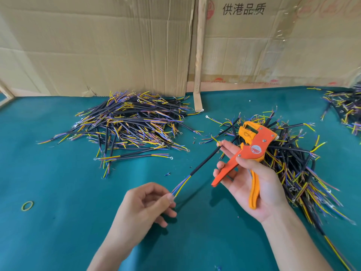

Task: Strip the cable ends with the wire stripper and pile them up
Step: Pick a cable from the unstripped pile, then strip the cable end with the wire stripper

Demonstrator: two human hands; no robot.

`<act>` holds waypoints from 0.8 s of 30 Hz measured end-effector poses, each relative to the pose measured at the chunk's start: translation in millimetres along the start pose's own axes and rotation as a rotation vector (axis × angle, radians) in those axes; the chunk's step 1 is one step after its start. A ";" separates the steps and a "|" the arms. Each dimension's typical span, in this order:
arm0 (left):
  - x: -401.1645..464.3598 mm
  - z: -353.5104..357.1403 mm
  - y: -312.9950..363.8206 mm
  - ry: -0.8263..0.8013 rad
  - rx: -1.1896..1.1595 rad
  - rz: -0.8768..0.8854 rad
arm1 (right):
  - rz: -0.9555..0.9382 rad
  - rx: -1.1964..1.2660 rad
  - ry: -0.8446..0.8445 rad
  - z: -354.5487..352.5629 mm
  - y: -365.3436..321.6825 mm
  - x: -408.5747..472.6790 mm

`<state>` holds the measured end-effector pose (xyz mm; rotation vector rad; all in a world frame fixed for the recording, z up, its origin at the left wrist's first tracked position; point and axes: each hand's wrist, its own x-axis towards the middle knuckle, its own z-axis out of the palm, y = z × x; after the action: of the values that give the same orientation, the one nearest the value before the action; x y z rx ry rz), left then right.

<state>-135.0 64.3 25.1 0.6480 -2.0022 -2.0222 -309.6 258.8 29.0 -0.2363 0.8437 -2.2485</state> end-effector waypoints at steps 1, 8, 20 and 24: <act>0.4 -1.1 0.3 0.004 -0.014 -0.001 | 0.002 0.005 0.001 -0.2 0.0 0.0; -0.1 0.5 2.2 0.033 -0.213 -0.007 | 0.003 0.007 0.021 0.0 1.3 0.5; -0.2 9.4 -2.2 -0.015 -0.080 -0.018 | -0.013 0.013 0.031 -1.2 1.2 1.3; -0.8 14.7 -2.4 0.027 0.099 0.020 | -0.020 0.015 0.032 -2.7 0.2 1.8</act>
<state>-140.6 77.8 22.4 0.6691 -2.0958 -1.9029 -311.9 258.9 26.7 -0.2026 0.8440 -2.2816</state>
